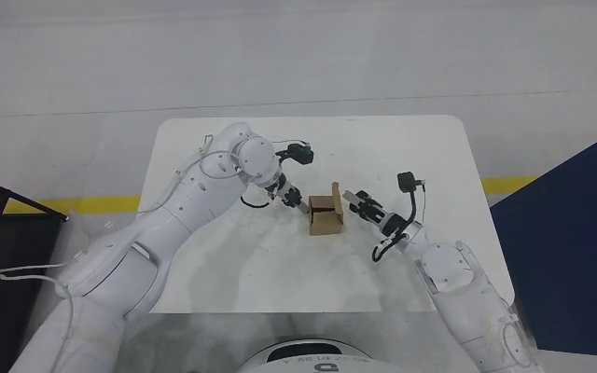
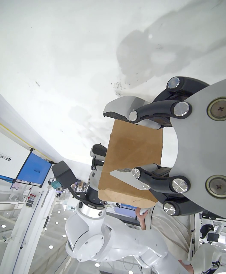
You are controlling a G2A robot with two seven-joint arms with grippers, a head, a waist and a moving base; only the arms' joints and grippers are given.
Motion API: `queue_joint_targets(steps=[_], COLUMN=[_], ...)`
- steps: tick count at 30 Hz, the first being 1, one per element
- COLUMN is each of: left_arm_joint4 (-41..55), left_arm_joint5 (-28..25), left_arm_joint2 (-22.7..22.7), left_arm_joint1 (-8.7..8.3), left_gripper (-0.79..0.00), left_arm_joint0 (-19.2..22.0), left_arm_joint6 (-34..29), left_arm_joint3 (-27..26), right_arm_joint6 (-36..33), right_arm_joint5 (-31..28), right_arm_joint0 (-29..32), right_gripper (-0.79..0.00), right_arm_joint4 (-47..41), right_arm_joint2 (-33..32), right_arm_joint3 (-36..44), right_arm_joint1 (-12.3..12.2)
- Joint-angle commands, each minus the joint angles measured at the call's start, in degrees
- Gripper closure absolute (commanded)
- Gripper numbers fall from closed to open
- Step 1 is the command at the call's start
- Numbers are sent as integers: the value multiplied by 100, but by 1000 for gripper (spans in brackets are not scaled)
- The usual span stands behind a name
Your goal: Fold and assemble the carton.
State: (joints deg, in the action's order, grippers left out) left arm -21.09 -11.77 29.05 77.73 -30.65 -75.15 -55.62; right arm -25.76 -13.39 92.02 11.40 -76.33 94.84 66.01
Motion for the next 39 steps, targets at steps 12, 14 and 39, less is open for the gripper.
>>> queue_joint_targets(steps=[12,14,39], left_arm_joint4=[124,152,-349], left_arm_joint5=[-213,-200,273], left_arm_joint2=[-90,-14,1072], left_arm_joint1=[225,197,-619], left_gripper=[-785,-785,-785], left_arm_joint0=[190,180,-811], left_arm_joint6=[126,151,-322], left_arm_joint3=[605,633,-1335], right_arm_joint6=[-147,-144,-90], right_arm_joint5=[371,410,648], right_arm_joint0=[-100,-123,-231], right_gripper=[-376,-372,-286], right_arm_joint4=[520,567,873], right_arm_joint2=[263,287,454], right_arm_joint3=[0,1,29], right_arm_joint1=[0,2,7])
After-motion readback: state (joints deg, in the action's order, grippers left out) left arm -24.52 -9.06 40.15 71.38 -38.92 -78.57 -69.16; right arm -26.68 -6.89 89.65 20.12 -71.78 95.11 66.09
